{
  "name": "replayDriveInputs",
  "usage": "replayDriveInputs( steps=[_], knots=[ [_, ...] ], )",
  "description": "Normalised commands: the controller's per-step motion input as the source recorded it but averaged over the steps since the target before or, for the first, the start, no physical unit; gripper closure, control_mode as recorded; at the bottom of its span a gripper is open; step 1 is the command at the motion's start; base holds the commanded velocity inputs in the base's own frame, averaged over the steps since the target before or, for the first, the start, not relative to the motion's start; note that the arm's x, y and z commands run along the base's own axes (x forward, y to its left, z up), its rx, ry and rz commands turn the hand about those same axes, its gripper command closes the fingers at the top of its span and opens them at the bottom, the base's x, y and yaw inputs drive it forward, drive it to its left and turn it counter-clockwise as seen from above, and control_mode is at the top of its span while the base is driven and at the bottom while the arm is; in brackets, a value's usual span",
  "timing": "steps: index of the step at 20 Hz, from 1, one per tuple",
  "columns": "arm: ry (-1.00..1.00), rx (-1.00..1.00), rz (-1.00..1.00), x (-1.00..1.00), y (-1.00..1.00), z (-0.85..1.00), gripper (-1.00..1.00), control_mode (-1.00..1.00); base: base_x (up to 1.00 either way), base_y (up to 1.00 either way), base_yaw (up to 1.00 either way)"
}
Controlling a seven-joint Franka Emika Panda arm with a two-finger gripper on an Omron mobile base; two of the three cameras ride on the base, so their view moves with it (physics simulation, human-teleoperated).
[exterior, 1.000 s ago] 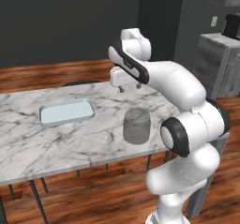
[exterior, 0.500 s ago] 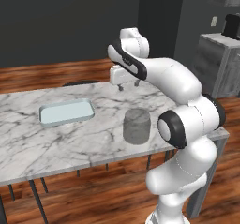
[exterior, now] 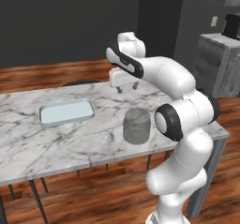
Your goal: Pick the jar and jar from the dining table and place them in the open cabinet. Close the cabinet after placing the objects.
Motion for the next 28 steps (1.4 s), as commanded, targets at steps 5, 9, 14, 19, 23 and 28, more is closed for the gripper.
replayDriveInputs(
  steps=[5,9,14,19,23,28],
  knots=[
    [0.03,0.00,0.03,0.03,0.00,-0.19,-1.00,-1.00,0.00,0.00,0.00],
    [0.00,0.00,0.02,0.00,0.00,-0.05,-1.00,-1.00,0.00,0.00,0.00],
    [0.00,0.00,0.02,-0.03,0.00,-0.06,-1.00,-1.00,0.00,0.00,0.00],
    [0.00,0.01,0.00,-0.05,0.00,-0.28,-1.00,-1.00,0.00,0.00,0.00],
    [0.00,0.01,0.00,0.00,0.00,-0.31,-1.00,-1.00,0.00,0.00,0.00],
    [0.00,0.10,0.00,-0.04,-0.08,-0.23,-1.00,-1.00,0.00,0.00,0.00]
  ],
)
